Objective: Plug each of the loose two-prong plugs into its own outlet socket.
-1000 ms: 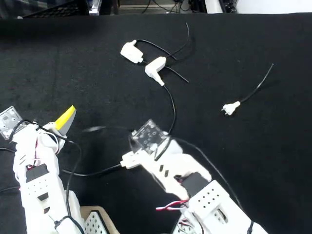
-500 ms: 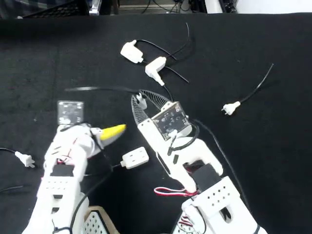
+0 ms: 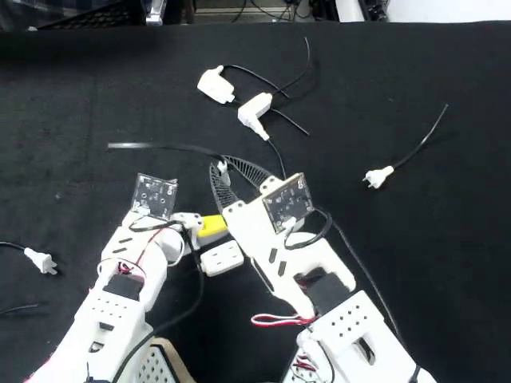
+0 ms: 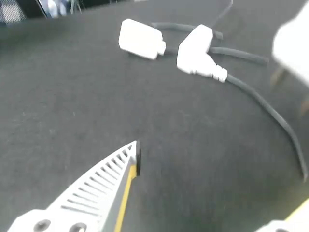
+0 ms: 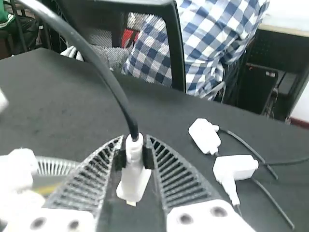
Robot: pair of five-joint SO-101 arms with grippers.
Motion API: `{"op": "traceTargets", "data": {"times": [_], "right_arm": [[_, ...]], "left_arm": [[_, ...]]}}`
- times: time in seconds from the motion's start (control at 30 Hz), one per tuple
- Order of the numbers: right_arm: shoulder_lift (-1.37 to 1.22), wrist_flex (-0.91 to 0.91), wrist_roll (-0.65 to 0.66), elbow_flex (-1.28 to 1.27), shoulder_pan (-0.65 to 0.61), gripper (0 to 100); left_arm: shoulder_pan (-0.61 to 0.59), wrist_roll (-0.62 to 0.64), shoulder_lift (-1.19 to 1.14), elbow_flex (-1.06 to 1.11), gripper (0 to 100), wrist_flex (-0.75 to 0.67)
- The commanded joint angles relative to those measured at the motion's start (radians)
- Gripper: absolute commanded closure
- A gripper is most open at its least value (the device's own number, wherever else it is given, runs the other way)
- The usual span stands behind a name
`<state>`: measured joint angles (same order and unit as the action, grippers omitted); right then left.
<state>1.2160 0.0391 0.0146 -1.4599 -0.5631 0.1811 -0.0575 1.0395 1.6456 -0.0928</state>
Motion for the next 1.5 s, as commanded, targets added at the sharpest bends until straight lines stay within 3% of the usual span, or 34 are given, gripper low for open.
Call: {"op": "traceTargets", "data": {"times": [0.0,0.17,0.57,1.47], "right_arm": [[0.010,-0.008,-0.012,-0.021,-0.009,98.6],[0.010,-0.002,-0.040,-0.033,-0.009,98.6],[0.010,0.141,-0.031,0.016,-0.089,98.6],[0.002,0.157,0.051,0.012,-0.172,98.4]], "left_arm": [[-0.025,0.106,0.011,-0.008,48,-0.130],[-0.070,0.135,0.011,-0.007,48,-0.204],[-0.156,0.137,0.011,-0.033,48,-0.204],[-0.157,0.137,0.011,-0.024,48,-0.204]]}}
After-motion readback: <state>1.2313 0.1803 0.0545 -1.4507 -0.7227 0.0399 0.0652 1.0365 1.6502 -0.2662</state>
